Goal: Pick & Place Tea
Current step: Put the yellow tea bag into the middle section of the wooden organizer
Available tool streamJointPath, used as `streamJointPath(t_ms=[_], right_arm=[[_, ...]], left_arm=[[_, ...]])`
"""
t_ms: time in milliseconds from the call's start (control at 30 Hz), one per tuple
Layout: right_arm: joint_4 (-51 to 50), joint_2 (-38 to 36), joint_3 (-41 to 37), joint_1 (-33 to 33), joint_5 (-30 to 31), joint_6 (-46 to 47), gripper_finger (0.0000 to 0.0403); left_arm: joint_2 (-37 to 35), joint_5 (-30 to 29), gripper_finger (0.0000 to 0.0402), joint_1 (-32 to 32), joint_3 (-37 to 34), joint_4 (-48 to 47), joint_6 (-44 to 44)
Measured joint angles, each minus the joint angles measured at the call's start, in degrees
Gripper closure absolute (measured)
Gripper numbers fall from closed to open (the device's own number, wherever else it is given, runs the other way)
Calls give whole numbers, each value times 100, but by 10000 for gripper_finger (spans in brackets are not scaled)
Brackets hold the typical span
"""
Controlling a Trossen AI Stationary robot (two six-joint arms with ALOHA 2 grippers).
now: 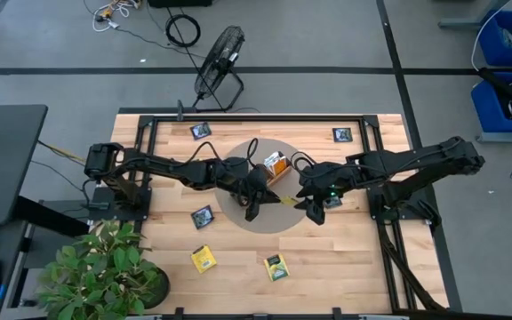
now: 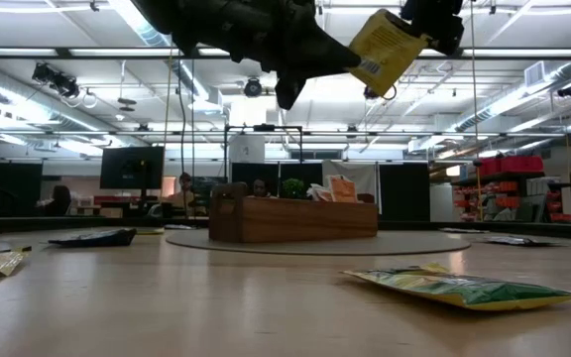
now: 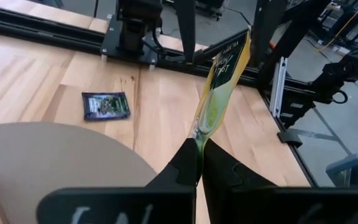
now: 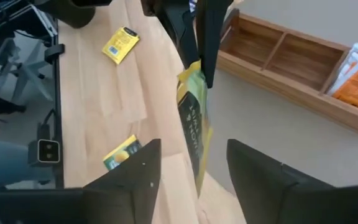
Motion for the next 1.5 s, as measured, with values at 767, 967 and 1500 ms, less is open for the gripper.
streamJointPath(t_ms=[767, 967, 1500], right_arm=[[-241, -62, 0, -121, 222, -379, 401], [-610, -169, 0, -121, 437, -592, 402], [-880, -185, 0, -720, 309, -2121, 403]], left_arm=[[-231, 1, 334, 11, 0, 23, -336], [-468, 4, 321, 135, -28, -455, -291], [-2375, -639, 341, 414, -1455, 184, -530]])
